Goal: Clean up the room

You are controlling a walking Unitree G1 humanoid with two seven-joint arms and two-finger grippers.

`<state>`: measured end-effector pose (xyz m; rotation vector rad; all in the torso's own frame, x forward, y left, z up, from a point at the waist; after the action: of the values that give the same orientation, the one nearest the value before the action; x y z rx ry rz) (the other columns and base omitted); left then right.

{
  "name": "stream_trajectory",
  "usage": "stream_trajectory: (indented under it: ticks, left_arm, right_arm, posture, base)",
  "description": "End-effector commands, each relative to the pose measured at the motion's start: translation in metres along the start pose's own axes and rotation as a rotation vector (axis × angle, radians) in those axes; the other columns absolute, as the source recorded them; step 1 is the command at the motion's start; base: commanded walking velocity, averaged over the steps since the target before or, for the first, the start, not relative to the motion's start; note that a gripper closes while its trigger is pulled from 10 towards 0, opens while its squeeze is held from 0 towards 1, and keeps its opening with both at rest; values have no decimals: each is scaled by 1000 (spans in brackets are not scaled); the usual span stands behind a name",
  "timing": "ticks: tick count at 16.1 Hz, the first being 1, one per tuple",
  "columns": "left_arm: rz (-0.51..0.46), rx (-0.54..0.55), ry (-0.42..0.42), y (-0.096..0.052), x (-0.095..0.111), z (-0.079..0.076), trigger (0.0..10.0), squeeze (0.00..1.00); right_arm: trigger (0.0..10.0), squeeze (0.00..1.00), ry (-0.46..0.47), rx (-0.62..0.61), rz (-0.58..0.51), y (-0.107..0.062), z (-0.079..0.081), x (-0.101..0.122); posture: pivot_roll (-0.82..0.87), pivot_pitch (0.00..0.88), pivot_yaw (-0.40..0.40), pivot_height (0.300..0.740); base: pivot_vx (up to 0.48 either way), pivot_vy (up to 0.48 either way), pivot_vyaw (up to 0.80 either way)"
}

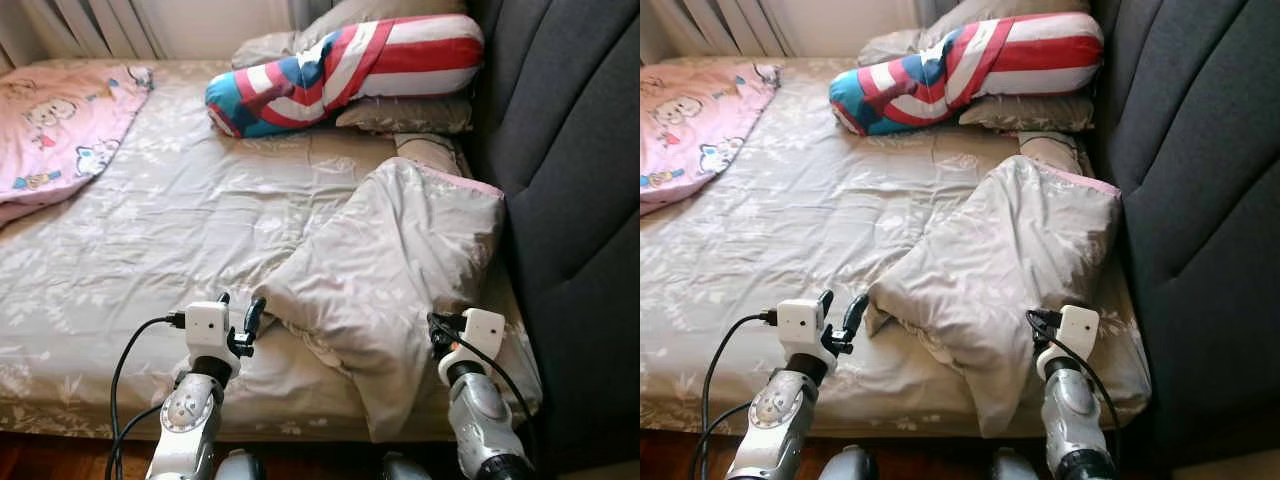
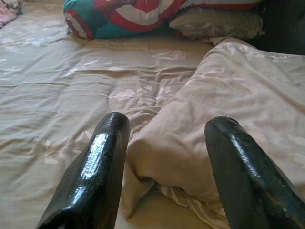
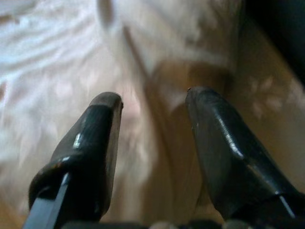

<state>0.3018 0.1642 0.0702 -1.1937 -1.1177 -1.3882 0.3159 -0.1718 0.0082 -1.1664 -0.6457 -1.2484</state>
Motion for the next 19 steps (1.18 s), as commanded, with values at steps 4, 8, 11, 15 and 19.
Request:
stream_trajectory:
  ticks: [4, 8, 11, 15, 19]
  left_arm:
    - [17, 0, 9, -3, -3, 5, 10000, 0]
    - [15, -7, 26, -4, 0, 10, 10000, 0]
    - [8, -2, 41, -4, 4, 16, 10000, 0]
    - [0, -14, 52, -7, 8, 16, 10000, 0]
    - [-15, -28, 54, -8, 15, 15, 10000, 0]
  right_arm:
    - [10000, 1000, 16, -46, 114, 5, -4, -9]
    - [10000, 1000, 147, -137, 176, 11, -5, -8]
    - [10000, 1000, 200, -92, 207, 15, 5, -7]
    - [10000, 0, 188, -74, 211, 19, 6, -1]
    - [10000, 0, 160, -116, 222, 18, 0, -2]
  posture:
    - [-3, 156, 9, 652]
    - [12, 170, 28, 652]
    - [28, 180, 38, 652]
    - [52, 195, 51, 652]
    - [79, 219, 64, 652]
  base:
    - [0, 0, 0]
    - [0, 0, 0]
    - [0, 0, 0]
    - [0, 0, 0]
    - [0, 0, 0]
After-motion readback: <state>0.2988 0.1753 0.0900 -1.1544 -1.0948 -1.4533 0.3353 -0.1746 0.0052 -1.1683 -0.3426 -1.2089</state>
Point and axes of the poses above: a point about 5 cm out from each wrist's last joint towards the gripper, its own y axis pointing out of the wrist towards the gripper, its own x axis along the axis of the wrist's last joint, z = x × y, the point moved 2 cm from there along y, pointing out of the wrist towards the gripper, and after that the axes turned 8 degrees about y, right-handed, at the moved point
